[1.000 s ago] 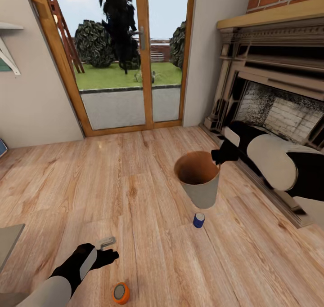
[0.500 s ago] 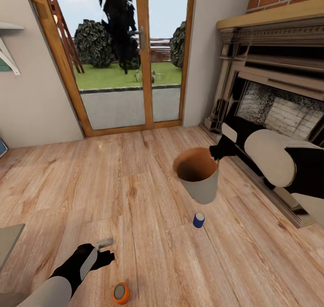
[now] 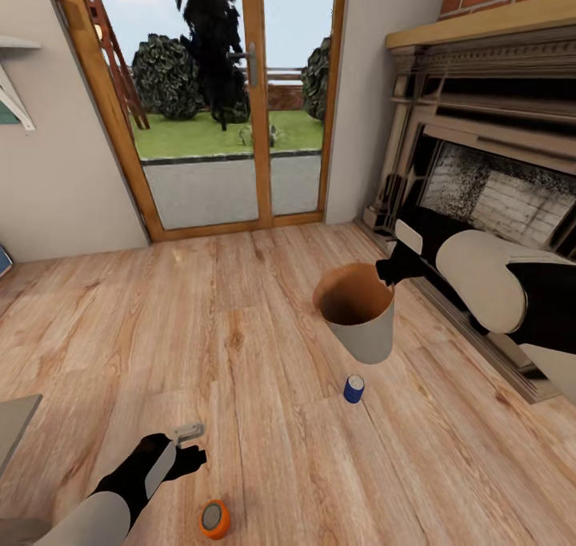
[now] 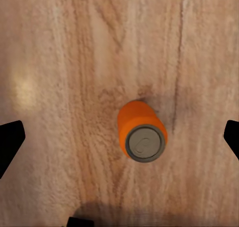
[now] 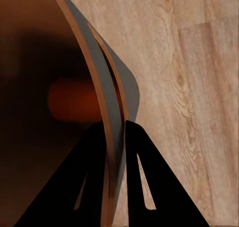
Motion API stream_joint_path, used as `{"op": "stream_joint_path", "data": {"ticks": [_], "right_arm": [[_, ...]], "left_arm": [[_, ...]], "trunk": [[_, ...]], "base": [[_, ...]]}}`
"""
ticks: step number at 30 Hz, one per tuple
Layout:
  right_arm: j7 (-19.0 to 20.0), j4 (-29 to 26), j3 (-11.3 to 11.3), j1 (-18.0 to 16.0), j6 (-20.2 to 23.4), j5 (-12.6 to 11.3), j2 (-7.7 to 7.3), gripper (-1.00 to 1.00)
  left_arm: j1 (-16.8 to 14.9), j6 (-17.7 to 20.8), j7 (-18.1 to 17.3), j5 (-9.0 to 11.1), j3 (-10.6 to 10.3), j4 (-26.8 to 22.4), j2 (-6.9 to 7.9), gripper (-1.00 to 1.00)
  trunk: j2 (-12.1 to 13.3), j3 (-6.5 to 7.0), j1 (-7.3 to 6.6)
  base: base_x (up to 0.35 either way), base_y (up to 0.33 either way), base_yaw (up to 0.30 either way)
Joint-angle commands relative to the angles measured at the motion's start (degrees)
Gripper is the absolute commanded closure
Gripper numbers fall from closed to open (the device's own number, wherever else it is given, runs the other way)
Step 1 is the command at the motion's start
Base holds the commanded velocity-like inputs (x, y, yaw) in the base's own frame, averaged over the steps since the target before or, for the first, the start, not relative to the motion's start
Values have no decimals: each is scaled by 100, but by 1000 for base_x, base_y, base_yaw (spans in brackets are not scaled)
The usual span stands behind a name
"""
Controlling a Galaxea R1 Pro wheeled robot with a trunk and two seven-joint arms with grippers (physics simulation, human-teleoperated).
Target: Put the three can of soda from the living room inside the tash can in the kitchen.
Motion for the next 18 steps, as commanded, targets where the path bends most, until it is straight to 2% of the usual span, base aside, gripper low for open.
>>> {"op": "stream_joint_path", "data": {"ticks": [1,7,13,18], "right_arm": [[14,-3,14,-3,0,-1,-3,100],[14,-3,19,0,0,-1,33,100],[14,-7,16,0,0,-1,-9,100],[14,-9,21,5,0,-1,17,100]], "left_arm": [[1,-2,0,-5,0,0,-5,-100],[4,3,8,-16,-3,6,-20,-100],[4,7,56,-18,-8,9,-18,-100],[5,-2,57,-12,-9,9,-84,-100]], "trunk": [[-42,-17,22],[-283,-125,153],[-524,-233,285],[-724,-323,395]], "base": [[0,0,0],[0,0,0],[0,0,0],[0,0,0]]}}
